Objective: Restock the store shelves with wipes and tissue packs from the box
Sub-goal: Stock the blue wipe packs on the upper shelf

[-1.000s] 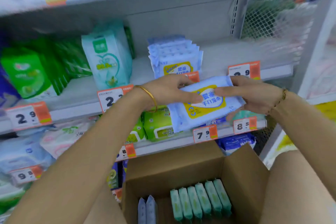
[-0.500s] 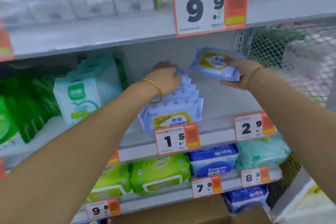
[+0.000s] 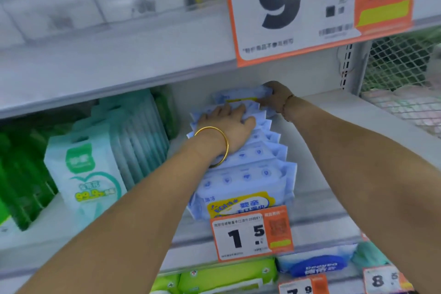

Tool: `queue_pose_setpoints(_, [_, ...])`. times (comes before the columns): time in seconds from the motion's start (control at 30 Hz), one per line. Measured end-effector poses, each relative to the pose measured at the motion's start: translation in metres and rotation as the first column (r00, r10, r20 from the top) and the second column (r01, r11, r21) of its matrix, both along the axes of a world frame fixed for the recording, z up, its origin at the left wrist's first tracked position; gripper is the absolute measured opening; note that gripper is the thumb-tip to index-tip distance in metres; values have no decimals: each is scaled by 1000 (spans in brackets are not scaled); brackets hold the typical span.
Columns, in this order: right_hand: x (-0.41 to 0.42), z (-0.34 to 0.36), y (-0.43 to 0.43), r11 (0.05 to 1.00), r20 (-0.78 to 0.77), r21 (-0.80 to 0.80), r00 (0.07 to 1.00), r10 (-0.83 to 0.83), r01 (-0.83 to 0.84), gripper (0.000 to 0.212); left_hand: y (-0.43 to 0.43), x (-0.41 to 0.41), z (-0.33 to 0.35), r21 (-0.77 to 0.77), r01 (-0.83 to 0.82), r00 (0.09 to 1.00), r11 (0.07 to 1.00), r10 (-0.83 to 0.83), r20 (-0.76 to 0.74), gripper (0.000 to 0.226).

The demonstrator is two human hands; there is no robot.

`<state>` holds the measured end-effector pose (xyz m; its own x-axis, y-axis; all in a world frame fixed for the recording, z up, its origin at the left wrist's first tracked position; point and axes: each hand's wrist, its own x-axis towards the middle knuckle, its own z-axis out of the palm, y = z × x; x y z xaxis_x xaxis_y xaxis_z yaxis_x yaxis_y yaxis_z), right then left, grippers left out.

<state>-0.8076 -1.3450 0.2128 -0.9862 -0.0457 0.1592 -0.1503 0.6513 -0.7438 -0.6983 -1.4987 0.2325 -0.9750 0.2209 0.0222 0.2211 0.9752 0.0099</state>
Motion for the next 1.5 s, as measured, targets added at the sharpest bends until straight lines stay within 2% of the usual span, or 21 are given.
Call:
queue_pose_setpoints(0.13, [3,0,-8,992,-12,-86,996,93,-94,35,0,0,-1,7,-9,1000,1000,8,6,56])
queue_pose_setpoints(0.23, [12,2,-14,948,105,-245,966,235,-204,29,1,2,2,24,-16,1000,1000,15,24,56])
queue_pose_setpoints(0.33, [20,5,-15,904,190,-316,914,358,-288,38,1,5,3,30,-22,999,999,21,39,56])
queue_pose_setpoints(0.5, [27,10,-16,898,196,-351,917,347,-265,52,0,6,5,45,-25,998,999,23,63,56])
queue_pose_setpoints(0.6, [21,7,-14,902,221,-369,921,321,-226,52,1,7,5,58,-27,997,998,23,68,56])
queue_pose_setpoints(0.8, [31,10,-3,957,218,-277,965,145,-81,52,0,4,4,53,-11,999,999,9,38,52])
queue_pose_setpoints(0.9, [53,18,6,956,160,-293,986,47,1,46,-2,3,7,196,-2,1000,981,6,-19,32])
queue_pose_setpoints(1.0, [91,31,15,943,-53,-324,993,-104,82,39,-6,24,20,364,57,998,930,-40,-53,55])
queue_pose_setpoints(1.1, [167,40,12,939,-270,-342,953,-134,35,40,-15,85,21,436,257,950,862,-143,-276,65])
queue_pose_setpoints(1.17, [235,36,3,929,-312,-362,949,-46,-74,41,-26,147,9,509,401,891,762,-196,-409,62])
queue_pose_setpoints(1.23, [300,19,-9,900,-269,-391,959,91,-195,36,-42,206,-20,538,491,843,685,-217,-492,51])
queue_pose_setpoints(1.3, [347,-13,-26,869,-157,-417,963,221,-267,27,-62,255,-67,528,488,842,695,-214,-496,41])
queue_pose_setpoints(1.33, [363,-34,-36,868,-73,-415,961,268,-273,25,-74,274,-94,542,444,869,713,-198,-453,38])
queue_pose_setpoints(1.43, [386,-115,-61,905,224,-344,914,338,-250,26,-104,305,-174,615,192,980,765,-119,-158,40])
queue_pose_setpoints(1.5, [387,-171,-71,928,390,-268,851,352,-261,20,-119,304,-224,550,81,992,832,-120,36,42])
